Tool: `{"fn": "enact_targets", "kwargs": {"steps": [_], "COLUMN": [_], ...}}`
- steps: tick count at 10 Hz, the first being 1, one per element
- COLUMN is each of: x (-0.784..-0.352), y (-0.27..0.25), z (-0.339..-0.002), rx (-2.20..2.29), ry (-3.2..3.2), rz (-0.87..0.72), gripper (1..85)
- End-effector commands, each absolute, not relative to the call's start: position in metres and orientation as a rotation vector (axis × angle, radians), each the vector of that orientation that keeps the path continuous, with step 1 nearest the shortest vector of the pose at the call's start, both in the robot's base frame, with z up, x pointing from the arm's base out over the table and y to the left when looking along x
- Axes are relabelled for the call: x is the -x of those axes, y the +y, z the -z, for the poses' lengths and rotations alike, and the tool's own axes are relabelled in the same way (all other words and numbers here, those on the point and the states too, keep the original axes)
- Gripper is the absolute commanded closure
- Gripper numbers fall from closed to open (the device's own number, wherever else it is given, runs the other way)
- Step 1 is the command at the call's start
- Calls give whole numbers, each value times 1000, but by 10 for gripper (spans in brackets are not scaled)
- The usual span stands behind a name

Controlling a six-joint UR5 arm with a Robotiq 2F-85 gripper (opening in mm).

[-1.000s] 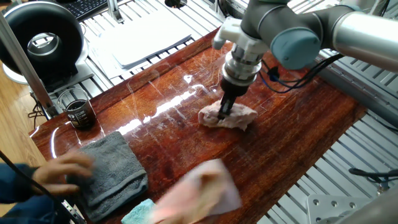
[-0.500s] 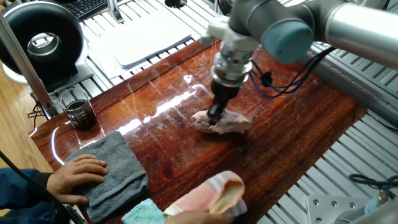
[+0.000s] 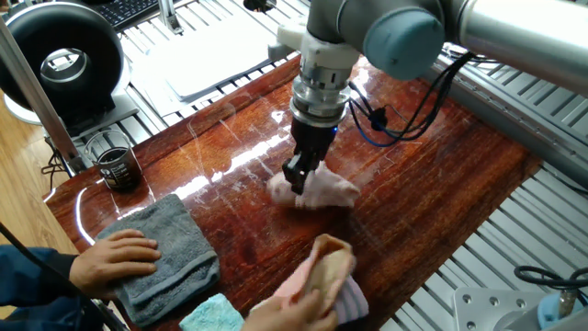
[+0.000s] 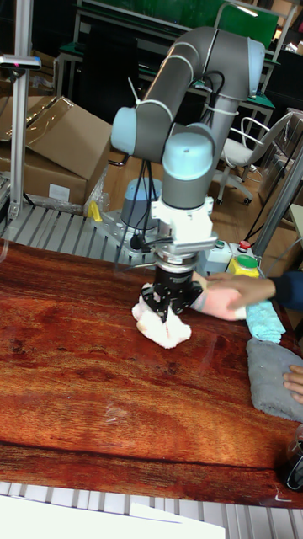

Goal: Clean the table with a cloth

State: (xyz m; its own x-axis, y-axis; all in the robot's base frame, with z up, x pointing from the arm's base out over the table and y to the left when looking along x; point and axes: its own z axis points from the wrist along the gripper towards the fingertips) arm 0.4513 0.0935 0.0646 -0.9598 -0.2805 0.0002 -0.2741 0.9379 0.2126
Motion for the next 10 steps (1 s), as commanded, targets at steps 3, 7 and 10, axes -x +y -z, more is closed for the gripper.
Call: {"fn": "enact_targets", "kwargs": {"steps": [3,7,10], "x": [-440,-475,-480], "y": [71,-9,-47], "z": [-97,-107,-131], "rx": [-479,-581,-658], "ry": [-2984,-3011,-3024], "rz": [259,39,115], "gripper": [210,847,847]}}
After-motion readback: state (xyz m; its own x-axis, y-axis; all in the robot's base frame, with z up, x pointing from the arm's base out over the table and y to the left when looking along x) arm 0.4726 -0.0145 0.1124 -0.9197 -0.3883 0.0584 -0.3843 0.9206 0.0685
